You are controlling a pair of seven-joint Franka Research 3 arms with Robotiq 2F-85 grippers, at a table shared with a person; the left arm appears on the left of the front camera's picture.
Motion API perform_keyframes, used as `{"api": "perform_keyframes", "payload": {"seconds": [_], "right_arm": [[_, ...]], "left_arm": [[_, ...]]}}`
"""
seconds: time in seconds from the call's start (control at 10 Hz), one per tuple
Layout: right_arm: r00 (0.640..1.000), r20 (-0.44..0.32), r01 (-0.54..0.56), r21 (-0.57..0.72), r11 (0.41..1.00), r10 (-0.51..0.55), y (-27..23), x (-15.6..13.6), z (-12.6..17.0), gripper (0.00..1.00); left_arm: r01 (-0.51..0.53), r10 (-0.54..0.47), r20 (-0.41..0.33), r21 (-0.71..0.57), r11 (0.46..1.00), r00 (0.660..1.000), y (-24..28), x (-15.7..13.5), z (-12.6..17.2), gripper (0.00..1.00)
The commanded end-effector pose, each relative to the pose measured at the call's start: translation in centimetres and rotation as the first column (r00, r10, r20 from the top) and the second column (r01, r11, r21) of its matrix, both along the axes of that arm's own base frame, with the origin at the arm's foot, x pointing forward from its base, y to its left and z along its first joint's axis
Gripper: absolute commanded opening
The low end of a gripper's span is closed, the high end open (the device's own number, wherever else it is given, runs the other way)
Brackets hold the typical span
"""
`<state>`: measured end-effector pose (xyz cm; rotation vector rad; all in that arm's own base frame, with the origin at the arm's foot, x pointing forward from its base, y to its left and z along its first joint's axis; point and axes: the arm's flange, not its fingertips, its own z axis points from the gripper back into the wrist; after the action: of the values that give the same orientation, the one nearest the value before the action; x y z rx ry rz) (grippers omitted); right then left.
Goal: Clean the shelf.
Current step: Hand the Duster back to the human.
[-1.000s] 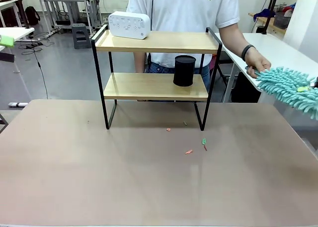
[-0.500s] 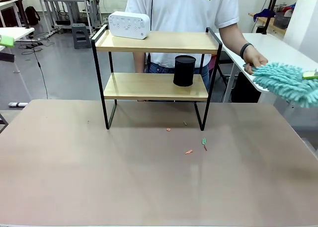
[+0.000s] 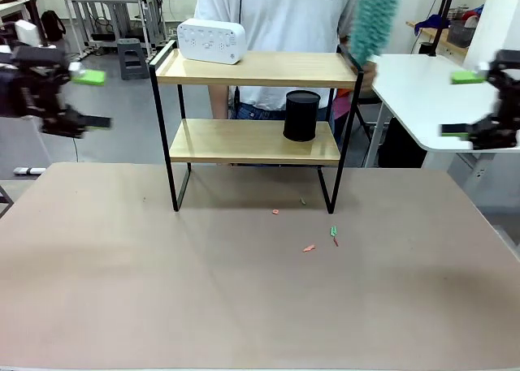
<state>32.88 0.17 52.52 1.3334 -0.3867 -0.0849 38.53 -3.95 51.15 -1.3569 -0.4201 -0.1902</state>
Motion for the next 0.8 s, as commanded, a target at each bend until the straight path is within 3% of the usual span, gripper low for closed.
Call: {"api": "perform_keyframes", "payload": {"seconds": [0.0, 0.1, 0.2, 0.7], "right_arm": [[0.995, -0.020, -0.092, 0.080, 0.993, 0.093, 4.7, -0.2, -2.4, 1.00], [0.989, -0.031, -0.143, 0.040, 0.989, 0.145, 6.1, -0.1, -2.5, 1.00], [0.998, -0.014, -0.058, 0.038, 0.998, 0.059, 3.0, 0.5, -0.4, 1.00], [0.998, -0.014, -0.058, 0.038, 0.998, 0.059, 3.0, 0.5, -0.4, 1.00]], "left_arm": [[0.036, -0.035, 0.029, -0.039, 0.999, 0.999, -2.7, -0.8, 0.5, 1.00], [0.000, 0.000, 0.000, 0.000, 1.000, 1.000, 0.0, 0.0, 0.0, 1.00], [0.000, 0.000, 0.000, 0.000, 1.000, 1.000, 0.0, 0.0, 0.0, 1.00], [0.000, 0.000, 0.000, 0.000, 1.000, 1.000, 0.0, 0.0, 0.0, 1.00]]}}
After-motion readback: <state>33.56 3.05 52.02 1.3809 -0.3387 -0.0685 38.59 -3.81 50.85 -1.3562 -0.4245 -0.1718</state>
